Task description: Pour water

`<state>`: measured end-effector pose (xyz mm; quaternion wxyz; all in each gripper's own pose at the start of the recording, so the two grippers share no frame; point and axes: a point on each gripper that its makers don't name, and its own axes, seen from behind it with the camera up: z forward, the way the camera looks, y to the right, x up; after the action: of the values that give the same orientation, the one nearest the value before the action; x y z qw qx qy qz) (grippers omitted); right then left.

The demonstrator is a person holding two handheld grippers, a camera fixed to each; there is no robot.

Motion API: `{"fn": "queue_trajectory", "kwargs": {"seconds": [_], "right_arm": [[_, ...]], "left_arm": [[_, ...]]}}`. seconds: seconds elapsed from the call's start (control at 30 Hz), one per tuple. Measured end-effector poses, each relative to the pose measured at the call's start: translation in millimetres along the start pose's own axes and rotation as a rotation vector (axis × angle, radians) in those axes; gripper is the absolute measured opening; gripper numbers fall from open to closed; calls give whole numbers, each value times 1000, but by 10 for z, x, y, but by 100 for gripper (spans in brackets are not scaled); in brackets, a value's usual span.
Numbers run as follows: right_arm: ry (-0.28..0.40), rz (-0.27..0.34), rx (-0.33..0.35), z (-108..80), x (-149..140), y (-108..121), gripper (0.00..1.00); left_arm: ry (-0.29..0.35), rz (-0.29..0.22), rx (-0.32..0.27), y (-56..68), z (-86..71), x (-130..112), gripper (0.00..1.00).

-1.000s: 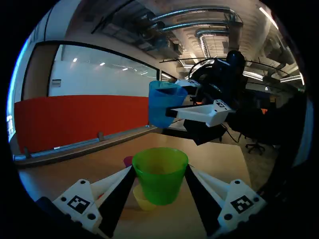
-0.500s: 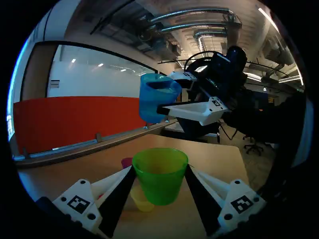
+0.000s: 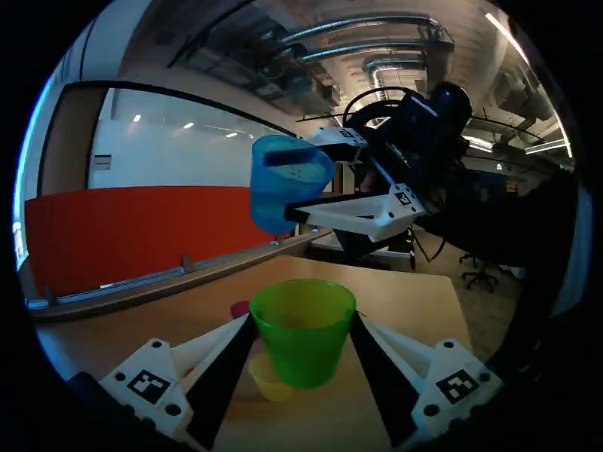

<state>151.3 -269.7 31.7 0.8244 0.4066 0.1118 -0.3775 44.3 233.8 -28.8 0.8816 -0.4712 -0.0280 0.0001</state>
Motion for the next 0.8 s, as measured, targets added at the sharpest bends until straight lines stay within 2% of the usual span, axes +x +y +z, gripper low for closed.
{"fn": "queue_trajectory", "kwargs": {"seconds": [0.8], "right_arm": [[-12,-166,7,138,73,43,88]], "left_arm": [[10,14,2,-71,21,57,86]]}}
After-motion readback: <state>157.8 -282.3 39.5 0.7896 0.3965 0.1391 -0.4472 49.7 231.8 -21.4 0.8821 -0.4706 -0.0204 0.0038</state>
